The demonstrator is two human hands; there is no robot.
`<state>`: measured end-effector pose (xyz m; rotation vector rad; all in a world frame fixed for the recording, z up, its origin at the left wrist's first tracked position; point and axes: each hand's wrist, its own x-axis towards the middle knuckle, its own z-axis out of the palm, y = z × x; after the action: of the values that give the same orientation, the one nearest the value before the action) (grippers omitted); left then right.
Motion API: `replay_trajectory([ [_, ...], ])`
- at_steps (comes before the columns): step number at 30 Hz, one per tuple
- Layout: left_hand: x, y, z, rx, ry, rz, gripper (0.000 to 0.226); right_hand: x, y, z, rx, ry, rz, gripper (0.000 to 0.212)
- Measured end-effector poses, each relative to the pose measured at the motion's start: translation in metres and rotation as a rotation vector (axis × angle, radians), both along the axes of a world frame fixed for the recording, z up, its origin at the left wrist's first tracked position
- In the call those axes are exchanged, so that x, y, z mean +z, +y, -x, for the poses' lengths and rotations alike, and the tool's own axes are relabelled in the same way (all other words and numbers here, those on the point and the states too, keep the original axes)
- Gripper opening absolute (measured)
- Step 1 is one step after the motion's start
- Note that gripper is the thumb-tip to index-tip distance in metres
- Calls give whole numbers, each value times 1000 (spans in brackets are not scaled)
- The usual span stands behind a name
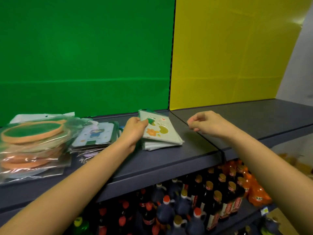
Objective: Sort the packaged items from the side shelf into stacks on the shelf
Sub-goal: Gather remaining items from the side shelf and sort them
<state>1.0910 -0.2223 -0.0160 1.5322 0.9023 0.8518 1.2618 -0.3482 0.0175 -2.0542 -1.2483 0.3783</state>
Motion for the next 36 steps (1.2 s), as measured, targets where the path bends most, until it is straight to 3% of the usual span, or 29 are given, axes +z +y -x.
replay_trajectory([
  [2,-7,1,-3,46,30,-1,10,-8,18,-3,45,45,-21,8],
  [4,-12,0,-4,84,67,-19,29,-17,36,-6,80,66,-24,7],
  [8,-18,-4,-6,84,127,-58,59,-35,59,-8,152,175,41,52],
  [11,-20,-8,-11,58,48,83,63,-48,71,-10,247,413,50,56],
  [12,-21,-8,-15,65,28,118,59,-49,73,-9,273,489,43,50],
  [15,-17,-12,-27,113,-85,207,6,-50,79,-6,327,593,2,42],
  [16,-19,-11,-31,126,-107,206,7,-50,82,-6,328,587,-15,45],
  [17,-21,-8,-34,133,-108,184,16,-51,84,-7,328,567,-21,50],
  [19,-23,-6,-36,141,-96,157,67,-53,87,-7,326,549,-45,59],
  [20,-24,-3,-35,129,-100,172,80,-53,86,-7,344,579,-57,61],
  [23,-21,-4,-34,83,-94,195,67,-52,88,-16,446,697,-5,49],
  [26,-21,-12,-29,39,-54,79,31,-51,79,-36,649,577,47,20],
  [27,-18,-19,-24,29,-23,53,14,-50,74,-42,684,542,70,35],
  [30,-21,-26,-5,-64,60,-5,35,-59,72,-58,776,372,100,90],
  [31,-23,-27,2,-90,81,-25,50,-62,73,-60,780,332,99,100],
  [33,-28,-23,8,-91,140,-71,75,-62,73,-60,771,299,83,102],
  [36,-33,-22,6,-71,226,-168,70,-63,75,-60,774,283,53,93],
])
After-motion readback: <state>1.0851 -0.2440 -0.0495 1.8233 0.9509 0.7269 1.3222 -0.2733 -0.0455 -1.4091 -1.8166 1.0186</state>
